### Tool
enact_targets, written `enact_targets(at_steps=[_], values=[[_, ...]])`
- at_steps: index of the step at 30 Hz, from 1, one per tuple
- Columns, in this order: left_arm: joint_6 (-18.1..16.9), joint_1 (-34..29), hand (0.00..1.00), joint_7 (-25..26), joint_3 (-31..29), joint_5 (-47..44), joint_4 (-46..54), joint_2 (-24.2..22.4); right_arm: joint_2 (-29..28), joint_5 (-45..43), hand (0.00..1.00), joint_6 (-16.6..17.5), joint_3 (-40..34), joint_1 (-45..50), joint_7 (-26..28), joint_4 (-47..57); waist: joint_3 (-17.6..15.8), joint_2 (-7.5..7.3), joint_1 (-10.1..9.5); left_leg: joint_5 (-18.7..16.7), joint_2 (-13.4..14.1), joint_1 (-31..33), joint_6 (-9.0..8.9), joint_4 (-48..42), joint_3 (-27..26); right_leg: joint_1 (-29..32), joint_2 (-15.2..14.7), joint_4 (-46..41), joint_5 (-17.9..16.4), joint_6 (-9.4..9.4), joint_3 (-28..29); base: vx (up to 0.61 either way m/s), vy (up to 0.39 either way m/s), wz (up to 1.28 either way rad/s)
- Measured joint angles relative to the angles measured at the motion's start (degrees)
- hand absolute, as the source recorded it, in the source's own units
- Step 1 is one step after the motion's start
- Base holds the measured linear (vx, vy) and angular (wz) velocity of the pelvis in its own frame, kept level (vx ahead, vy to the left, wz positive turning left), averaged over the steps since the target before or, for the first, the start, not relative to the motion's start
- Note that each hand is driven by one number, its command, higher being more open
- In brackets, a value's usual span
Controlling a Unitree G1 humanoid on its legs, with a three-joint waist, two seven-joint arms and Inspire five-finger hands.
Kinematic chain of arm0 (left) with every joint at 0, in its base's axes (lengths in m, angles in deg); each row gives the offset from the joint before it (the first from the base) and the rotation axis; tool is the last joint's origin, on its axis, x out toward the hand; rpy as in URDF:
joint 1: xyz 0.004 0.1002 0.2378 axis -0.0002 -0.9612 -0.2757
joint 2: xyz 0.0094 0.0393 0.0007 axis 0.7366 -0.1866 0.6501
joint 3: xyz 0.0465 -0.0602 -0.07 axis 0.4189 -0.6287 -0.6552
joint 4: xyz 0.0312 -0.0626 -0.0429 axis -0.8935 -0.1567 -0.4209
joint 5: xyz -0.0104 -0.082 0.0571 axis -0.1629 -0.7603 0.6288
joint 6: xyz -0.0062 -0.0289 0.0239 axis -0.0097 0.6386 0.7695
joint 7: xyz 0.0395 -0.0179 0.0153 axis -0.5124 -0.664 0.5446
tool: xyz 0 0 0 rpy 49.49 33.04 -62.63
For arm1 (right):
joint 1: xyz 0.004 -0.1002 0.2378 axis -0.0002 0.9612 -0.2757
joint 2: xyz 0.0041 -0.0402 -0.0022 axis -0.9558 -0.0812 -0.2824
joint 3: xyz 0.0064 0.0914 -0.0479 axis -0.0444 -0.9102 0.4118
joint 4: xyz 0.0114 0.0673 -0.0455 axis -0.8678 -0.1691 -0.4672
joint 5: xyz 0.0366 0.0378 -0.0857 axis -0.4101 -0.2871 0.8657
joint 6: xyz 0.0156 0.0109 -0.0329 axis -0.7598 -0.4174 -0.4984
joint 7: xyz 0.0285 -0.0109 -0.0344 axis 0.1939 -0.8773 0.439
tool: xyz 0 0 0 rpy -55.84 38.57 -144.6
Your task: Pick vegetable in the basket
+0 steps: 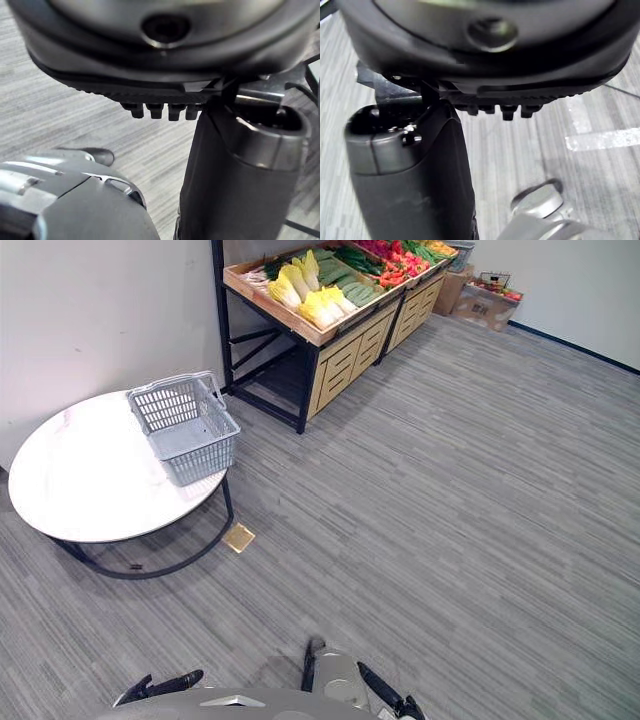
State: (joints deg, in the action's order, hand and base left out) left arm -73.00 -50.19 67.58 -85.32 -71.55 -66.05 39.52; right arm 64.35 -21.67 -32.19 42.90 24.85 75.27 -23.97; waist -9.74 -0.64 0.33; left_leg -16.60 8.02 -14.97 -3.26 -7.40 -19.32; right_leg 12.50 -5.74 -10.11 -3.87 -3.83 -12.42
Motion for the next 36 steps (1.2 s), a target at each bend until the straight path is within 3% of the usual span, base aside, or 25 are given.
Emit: enact_targets(at_steps=[1,2,3,6,8,10,11,13,14,15,16,17,18,20,22,23,24,25,27,29,30,33,36], values=[[0.0,0.03,1.0,-0.01,-0.56,0.02,0.06,-0.08,-0.29,0.01,1.0,-0.07,0.04,0.68,0.01,0.5,0.0,-0.08,0.03,-0.74,0.37,-0.71,-0.99,-0.02,0.22,-0.01,0.1,1.81,1.42,-0.15,0.27,0.47,-0.266,0.24],[-0.02,0.1,1.0,-0.01,-1.61,0.02,0.12,-0.39,-1.01,-0.06,1.0,-0.29,-0.11,2.02,0.01,1.14,-0.05,-0.13,0.01,-2.22,0.99,-2.49,-3.06,0.12,1.04,-0.62,0.15,3.05,7.32,-0.32,1.33,0.54,-0.313,0.34],[0.0,0.18,1.0,-0.03,-2.38,0.06,0.03,-1.54,-0.37,-0.09,1.0,-0.64,-0.63,2.89,0.06,1.58,0.06,1.29,0.28,-2.22,2.48,-4.1,-4.15,0.97,1.42,0.06,1.51,-0.97,10.26,1.05,1.38,0.55,-0.314,0.33],[-0.37,1.4,1.0,-0.3,-4.68,0.23,1.21,-4.6,0.35,0.02,1.0,-0.62,-1.11,3.06,0.08,3.08,0.04,4.08,0.16,1.31,4.79,-5.5,-4.93,2.03,3.35,3.79,1.46,-14.78,0.57,2.71,-0.61,0.61,-0.31,0.28],[-0.42,1.68,1.0,-0.36,-4.94,1.1,1.96,-5.11,0.32,-0.01,1.0,-0.65,-0.64,3.0,0.16,3.69,0.33,4.13,0.29,3.22,5.23,-6.63,-4.9,2.67,4.1,4.31,0.88,-19.91,-3.21,2.94,-0.72,0.38,-0.137,0.41],[-0.4,2.43,1.0,-0.29,-4.91,2.2,3.5,-5.61,-0.38,0.01,1.0,-0.84,-0.24,2.63,0.37,4.96,1.3,2.79,1.72,3.26,5.87,-4.77,-5.15,-1.53,8.27,5.11,-0.21,-25.79,-10.62,2.07,-0.13,0.42,-0.171,0.65],[-0.22,2.78,1.0,-0.17,-5.0,2.23,3.44,-6.03,-0.32,0.01,1.0,-0.85,-0.28,2.63,0.51,5.04,1.63,2.95,1.63,3.08,6.44,-3.85,-5.44,-3.42,9.29,4.9,-0.22,-26.09,-11.84,2.15,-0.35,0.37,-0.172,0.38],[-0.23,3.09,1.0,-0.54,-5.15,2.23,3.83,-7.06,-0.2,0.06,1.0,-0.9,-1.16,2.65,0.62,5.56,2.71,3.93,1.62,4.2,9.08,2.22,-5.75,-16.17,13.79,1.8,0.99,-24.64,-14.35,2.9,-2.51,0.4,-0.187,0.31],[-0.23,3.15,1.0,-0.52,-5.12,2.22,4.24,-7.04,-0.19,0.06,1.0,-0.94,-1.18,2.66,0.59,5.55,2.62,4.01,1.62,5.76,9.62,4.02,-6.09,-20.74,14.96,0.33,1.21,-23.97,-14.76,3.19,-3.01,0.36,-0.177,0.21],[-0.3,3.2,1.0,-0.42,-4.84,1.61,5.22,-6.69,-0.08,0.19,1.0,-0.98,-1.14,2.7,0.32,5.34,2.3,3.92,1.45,11.19,10.43,7.78,-6.93,-30.52,16.71,-3.22,1.79,-21.81,-15.1,3.56,-3.4,0.34,-0.172,0.06],[-0.38,3.17,1.0,-0.38,-4.67,1.21,5.44,-6.57,0.1,0.23,1.0,-0.97,-1.02,2.61,0.21,4.93,2.06,3.52,1.22,11.78,10.84,9.6,-7.06,-35.56,16.74,-5.07,1.88,-20.44,-15.07,3.63,-3.5,0.34,-0.148,-0.05],[-0.52,3.12,1.0,-0.49,-4.25,-0.06,5.87,-6.3,0.24,0.78,1.0,-0.91,-0.97,2.36,-0.13,4.49,2.05,3.51,1.11,10.87,11.54,12.56,-5.82,-44.17,14.75,-9.06,1.88,-17.73,-15.0,3.53,-3.32,0.34,-0.129,-0.09],[-0.69,3.09,1.0,-0.31,-4.22,-0.98,5.85,-6.05,0.56,1.3,1.0,-0.85,-0.57,2.3,-0.12,3.34,1.93,3.3,1.26,9.09,12.38,14.64,-2.93,-49.21,10.73,-13.76,1.69,-14.46,-14.61,2.87,-3.19,0.27,-0.074,-0.07],[-1.48,3.07,1.0,0.18,-3.66,-1.26,6.09,-5.45,1.37,1.42,1.0,-0.87,1.26,1.81,-0.1,1.59,1.59,2.46,1.15,6.07,12.82,17.66,0.8,-50.83,4.06,-19.55,0.12,-10.18,-13.95,1.71,-3.23,0.33,0.012,0.06],[-2.57,3.07,1.0,0.19,-2.85,-1.27,6.36,-4.86,1.41,2.27,1.0,-0.95,1.01,0.93,-0.18,0.31,0.75,1.64,0.56,2.66,11.95,21.42,1.13,-47.1,-2.07,-23.91,-2.21,-8.19,-13.45,0.81,-3.56,0.35,0.134,0.17],[-2.64,3.14,1.0,0.0,-1.9,-2.17,6.41,-4.46,1.53,2.59,1.0,-0.98,1.0,0.93,-0.18,-0.32,0.45,1.39,0.36,2.44,9.7,24.4,1.6,-40.62,-4.27,-25.85,-3.64,-7.7,-13.24,0.36,-4.43,0.29,0.201,0.45],[-2.72,3.24,1.0,0.03,0.05,-2.63,6.25,-4.28,2.32,2.68,1.0,-1.08,0.98,0.94,-0.02,-0.81,0.07,2.27,0.41,9.58,6.48,26.18,3.0,-27.36,-5.32,-26.9,-3.08,-8.25,-13.13,-0.79,-4.83,0.29,0.223,0.59],[-2.94,3.21,1.0,0.1,1.49,-2.64,5.93,-4.64,3.23,2.75,1.0,-1.27,1.02,0.88,0.32,-1.03,0.0,3.59,0.2,10.68,5.52,26.55,5.51,-23.0,-5.73,-27.02,-2.65,-8.56,-14.23,-1.77,-4.04,0.29,0.213,0.93],[-2.87,5.62,1.0,0.03,2.4,-3.26,5.65,-1.99,1.27,3.64,1.0,-1.9,2.26,-0.94,0.22,-2.21,-1.37,-0.94,-0.46,10.83,-0.36,26.59,6.44,-18.56,-4.7,-28.14,-4.42,-4.29,-15.71,-1.12,1.53,0.23,0.172,0.94],[-2.73,5.82,1.0,0.06,2.37,-4.21,5.64,-1.15,0.66,4.2,1.0,-1.84,2.34,-2.17,0.39,-2.1,-2.01,-2.04,-0.67,12.16,-2.79,26.61,6.6,-15.9,-3.94,-28.62,-3.97,-0.05,-15.38,-1.45,2.08,0.13,0.079,0.54],[-2.52,5.99,1.0,0.09,2.41,-4.91,5.13,-1.44,1.02,5.24,1.0,-1.68,2.58,-2.63,0.4,-2.02,-2.27,-1.77,-0.64,12.63,-4.02,26.36,6.75,-14.44,-3.4,-29.74,-4.13,2.34,-13.27,-2.42,1.92,0.12,0.064,0.39],[-2.29,5.76,1.0,0.08,2.22,-4.86,3.89,-1.6,2.3,5.35,1.0,-1.03,2.72,-2.98,0.35,-2.13,-2.94,0.25,-1.6,13.36,-4.2,24.01,6.49,-11.09,-5.28,-30.65,-4.26,5.13,-9.87,-2.28,4.05,0.06,0.053,-0.21],[-1.62,5.29,1.0,0.04,1.91,-4.83,2.29,-1.08,2.43,5.59,1.0,-1.01,1.95,-2.88,0.36,-2.21,-2.53,0.42,-1.29,13.19,-4.47,21.24,5.8,-7.27,-7.41,-30.02,-5.14,4.74,-8.56,-1.78,6.53,0.02,0.041,-0.51]])
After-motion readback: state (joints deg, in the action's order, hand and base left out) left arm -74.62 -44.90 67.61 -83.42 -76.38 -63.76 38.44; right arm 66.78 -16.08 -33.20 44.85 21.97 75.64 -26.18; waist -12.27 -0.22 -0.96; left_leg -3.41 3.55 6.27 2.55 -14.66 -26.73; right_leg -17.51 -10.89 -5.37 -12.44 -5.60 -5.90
